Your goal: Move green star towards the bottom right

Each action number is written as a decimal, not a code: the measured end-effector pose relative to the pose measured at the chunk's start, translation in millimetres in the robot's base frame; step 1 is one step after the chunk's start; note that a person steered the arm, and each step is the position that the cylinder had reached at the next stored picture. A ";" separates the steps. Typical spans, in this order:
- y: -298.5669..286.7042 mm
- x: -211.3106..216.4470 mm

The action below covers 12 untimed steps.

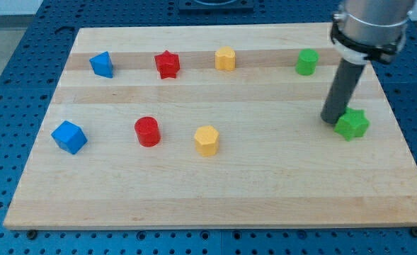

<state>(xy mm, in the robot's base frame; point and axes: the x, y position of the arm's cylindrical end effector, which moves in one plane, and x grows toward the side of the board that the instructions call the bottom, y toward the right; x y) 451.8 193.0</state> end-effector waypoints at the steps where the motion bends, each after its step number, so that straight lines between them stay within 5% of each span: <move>1: -28.0 -9.9; 3: 24.6 -47.6; 6: 45.0 79.0; 9: 52.2 1.6; 12: 20.7 85.8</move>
<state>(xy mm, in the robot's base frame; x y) 537.5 213.6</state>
